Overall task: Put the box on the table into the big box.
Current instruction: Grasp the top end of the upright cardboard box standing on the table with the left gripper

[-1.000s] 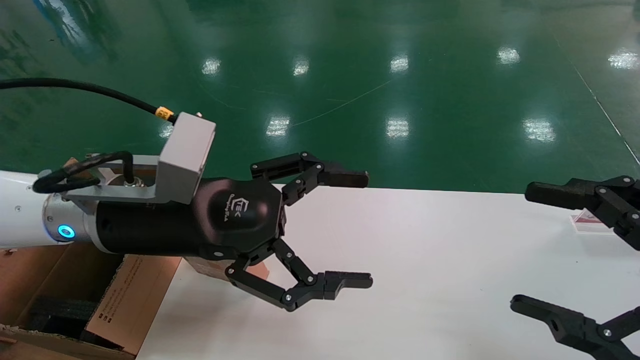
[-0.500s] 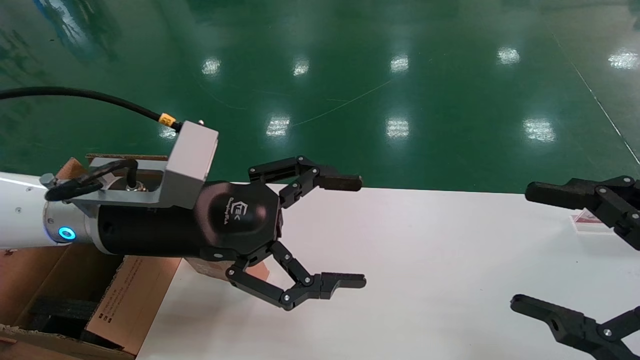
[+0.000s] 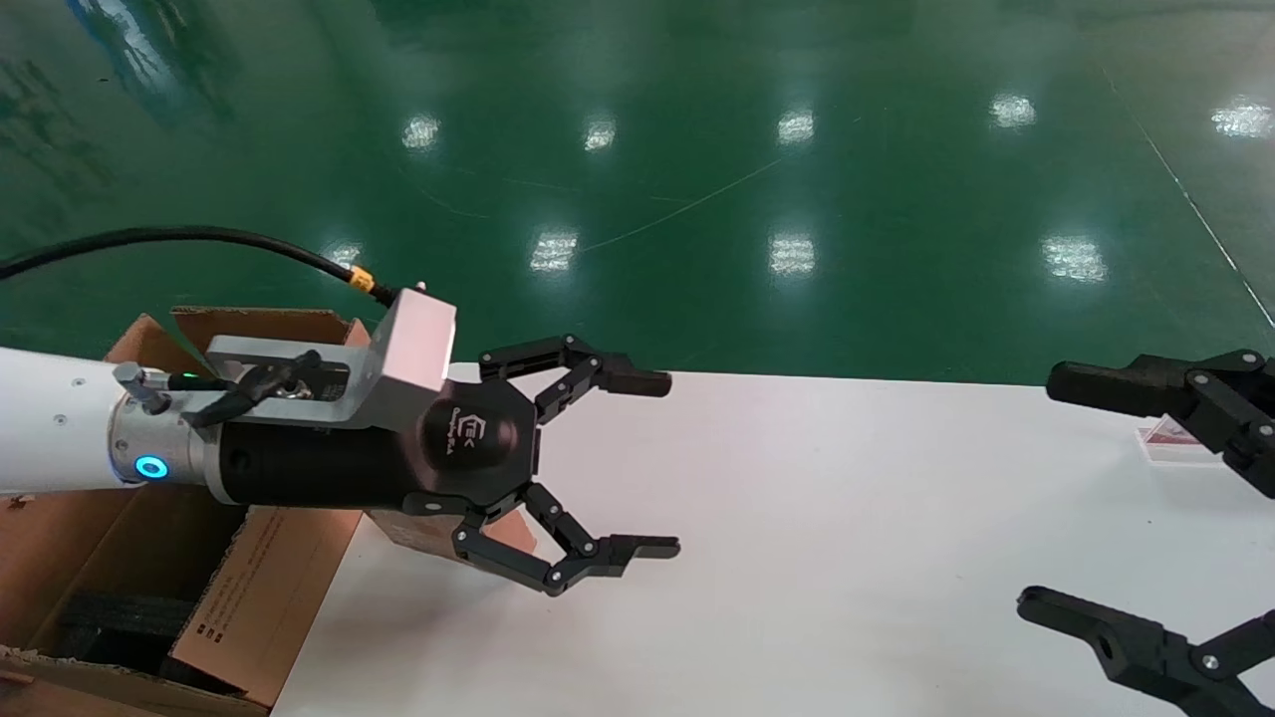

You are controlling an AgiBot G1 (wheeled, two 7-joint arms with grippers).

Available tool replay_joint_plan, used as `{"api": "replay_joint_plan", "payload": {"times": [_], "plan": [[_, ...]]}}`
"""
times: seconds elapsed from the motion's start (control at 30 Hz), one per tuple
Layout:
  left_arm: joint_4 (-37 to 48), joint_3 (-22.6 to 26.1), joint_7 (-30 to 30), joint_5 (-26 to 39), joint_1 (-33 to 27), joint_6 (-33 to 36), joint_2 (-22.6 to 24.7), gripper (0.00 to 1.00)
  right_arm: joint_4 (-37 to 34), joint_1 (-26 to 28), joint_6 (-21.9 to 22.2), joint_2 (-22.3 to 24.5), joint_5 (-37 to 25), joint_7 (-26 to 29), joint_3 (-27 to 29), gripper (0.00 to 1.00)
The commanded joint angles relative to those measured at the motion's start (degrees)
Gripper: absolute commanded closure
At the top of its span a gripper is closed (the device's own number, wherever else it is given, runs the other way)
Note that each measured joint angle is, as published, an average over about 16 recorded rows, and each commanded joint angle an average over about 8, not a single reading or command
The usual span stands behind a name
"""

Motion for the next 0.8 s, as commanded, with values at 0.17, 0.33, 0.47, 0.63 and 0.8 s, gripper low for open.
{"api": "replay_joint_plan", "payload": {"times": [0.17, 0.33, 0.47, 0.63, 0.8], "plan": [[3.5, 0.8, 2.9, 3.8, -1.1, 0.5, -0.7, 0.00, 0.0, 0.0, 0.0, 0.0, 0.0, 0.0, 0.0, 0.00], [8.2, 2.0, 6.6, 9.0, -3.7, 1.2, -1.8, 0.00, 0.0, 0.0, 0.0, 0.0, 0.0, 0.0, 0.0, 0.00], [13.1, 3.1, 9.9, 13.3, -6.5, 1.9, -2.3, 0.00, 0.0, 0.0, 0.0, 0.0, 0.0, 0.0, 0.0, 0.00], [19.4, 4.8, 14.1, 18.6, -10.3, 2.8, -2.9, 0.00, 0.0, 0.0, 0.0, 0.0, 0.0, 0.0, 0.0, 0.00], [25.4, 6.8, 18.5, 23.9, -14.4, 3.1, -3.1, 0.00, 0.0, 0.0, 0.0, 0.0, 0.0, 0.0, 0.0, 0.00]]}}
